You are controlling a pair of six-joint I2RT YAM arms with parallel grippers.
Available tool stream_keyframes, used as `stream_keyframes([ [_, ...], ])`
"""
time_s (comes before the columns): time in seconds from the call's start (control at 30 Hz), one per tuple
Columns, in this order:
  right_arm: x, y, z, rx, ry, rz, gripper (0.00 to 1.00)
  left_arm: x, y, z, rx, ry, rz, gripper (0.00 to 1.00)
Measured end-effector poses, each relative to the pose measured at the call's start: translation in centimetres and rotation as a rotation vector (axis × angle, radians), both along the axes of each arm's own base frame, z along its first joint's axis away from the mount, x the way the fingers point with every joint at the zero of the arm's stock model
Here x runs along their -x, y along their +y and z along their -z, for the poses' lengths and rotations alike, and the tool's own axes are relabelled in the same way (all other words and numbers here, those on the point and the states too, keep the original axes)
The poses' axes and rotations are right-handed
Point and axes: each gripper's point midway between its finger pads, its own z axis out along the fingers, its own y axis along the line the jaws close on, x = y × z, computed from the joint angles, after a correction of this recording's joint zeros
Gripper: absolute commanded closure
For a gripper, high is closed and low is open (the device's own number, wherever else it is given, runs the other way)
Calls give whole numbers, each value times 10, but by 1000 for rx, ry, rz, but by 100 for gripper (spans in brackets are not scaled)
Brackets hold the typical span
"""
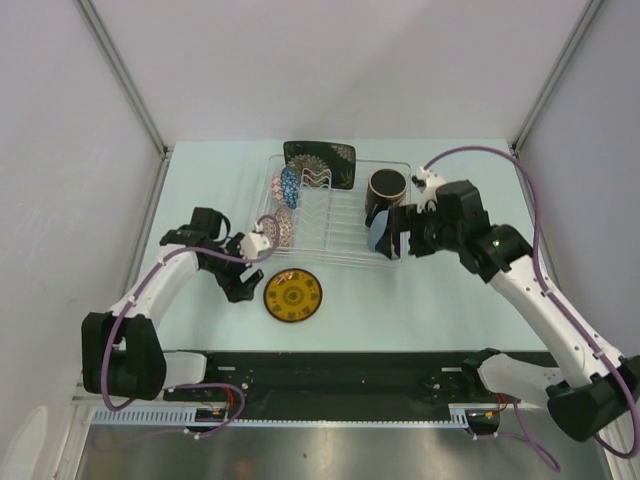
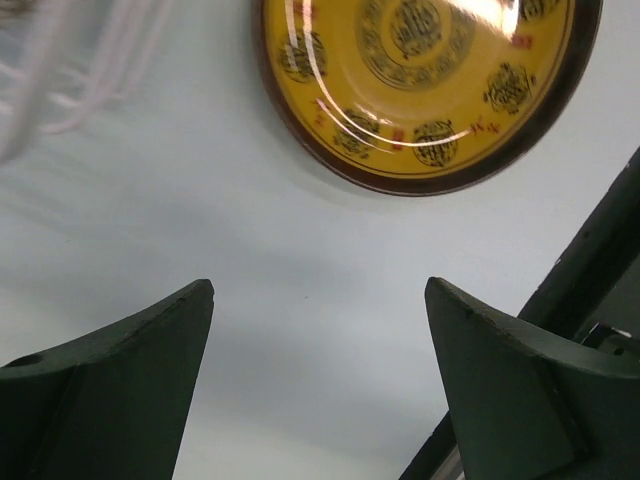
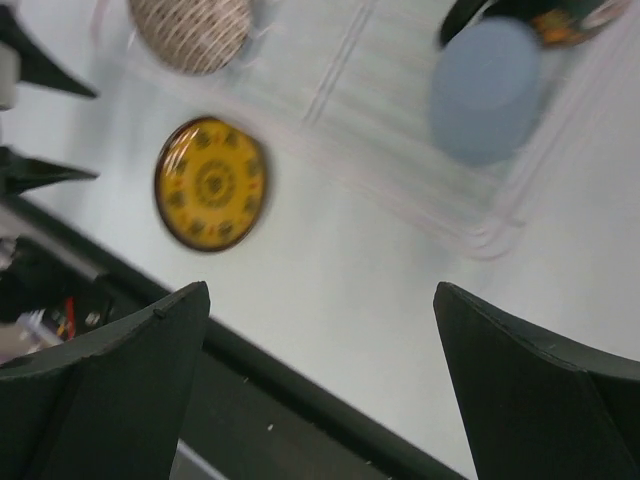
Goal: Load the mixed dishes into the dish rack
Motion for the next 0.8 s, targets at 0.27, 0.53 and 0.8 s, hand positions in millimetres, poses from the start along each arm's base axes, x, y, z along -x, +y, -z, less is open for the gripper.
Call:
stream_keyframes([
  [0.27, 50, 30, 72, -144, 168, -163, 0, 26, -3, 42, -119, -34, 175, 8],
  [0.53, 56, 67, 113, -182, 232, -274, 6, 18, -10, 54, -183, -140, 274, 8],
  [0.8, 68, 66, 159, -163, 236, -288, 2, 3, -21, 70, -216, -193, 342, 7],
])
